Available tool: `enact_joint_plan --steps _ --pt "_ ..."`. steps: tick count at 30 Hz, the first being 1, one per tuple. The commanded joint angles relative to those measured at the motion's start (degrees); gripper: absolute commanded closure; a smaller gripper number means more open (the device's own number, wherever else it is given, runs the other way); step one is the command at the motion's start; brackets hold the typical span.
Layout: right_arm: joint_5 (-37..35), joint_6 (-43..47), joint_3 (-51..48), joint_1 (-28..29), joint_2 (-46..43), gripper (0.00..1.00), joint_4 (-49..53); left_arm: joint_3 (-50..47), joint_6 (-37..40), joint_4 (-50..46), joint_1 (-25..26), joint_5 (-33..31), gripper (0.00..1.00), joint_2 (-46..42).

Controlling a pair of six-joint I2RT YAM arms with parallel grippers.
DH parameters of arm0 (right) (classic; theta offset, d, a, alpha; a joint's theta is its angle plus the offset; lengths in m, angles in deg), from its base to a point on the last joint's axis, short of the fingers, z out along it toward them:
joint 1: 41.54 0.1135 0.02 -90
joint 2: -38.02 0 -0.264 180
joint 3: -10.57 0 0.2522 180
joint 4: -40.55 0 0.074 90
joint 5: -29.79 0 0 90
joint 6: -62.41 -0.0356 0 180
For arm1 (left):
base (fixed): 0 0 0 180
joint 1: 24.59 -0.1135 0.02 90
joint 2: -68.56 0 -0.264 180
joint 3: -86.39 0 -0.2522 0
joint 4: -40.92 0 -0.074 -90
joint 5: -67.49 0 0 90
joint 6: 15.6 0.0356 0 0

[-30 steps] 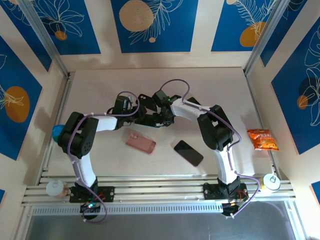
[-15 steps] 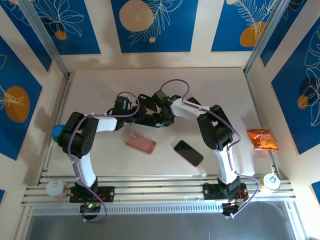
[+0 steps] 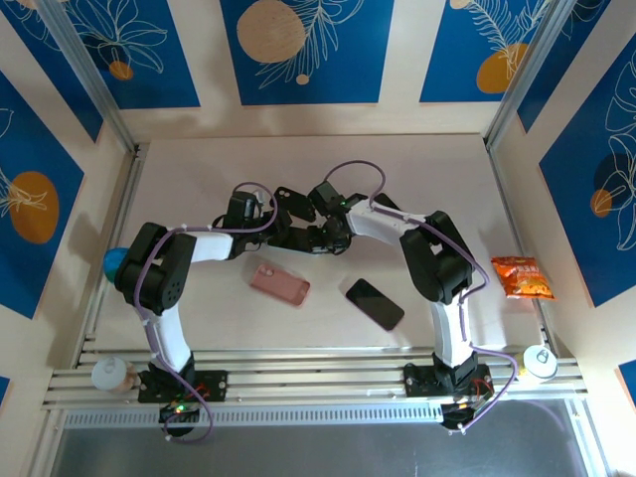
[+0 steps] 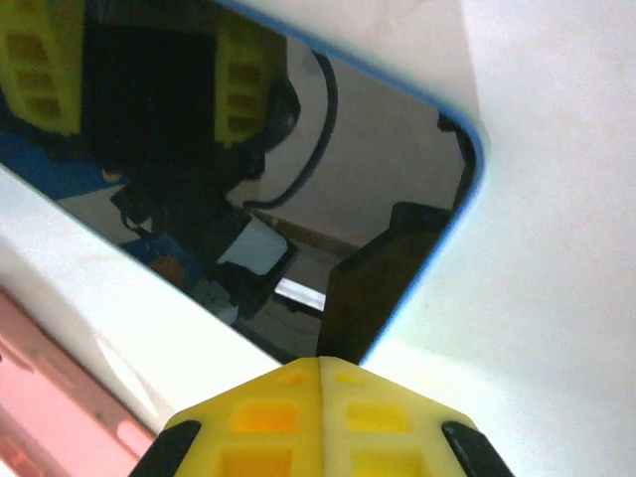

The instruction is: Put the phone into the phone case

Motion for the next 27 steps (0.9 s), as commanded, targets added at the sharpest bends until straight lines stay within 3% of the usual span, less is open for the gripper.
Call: enact_joint_plan --steps 1,8,27 --pt "3.4 -1.4 2.3 -1.5 -4.6 1.0 8.6 -1.6 1.3 -9.2 0.6 -0.5 0.47 2.9" --pt "5.0 0.2 8.6 -2.9 -3.8 1.0 10.0 -1.6 1.4 -8.6 0.5 -0.7 0.47 1.8" --pt "5.8 -0.5 8.3 -1.6 4.5 1.0 7.9 -1.5 1.2 -7.8 0.4 -0.5 0.47 2.7"
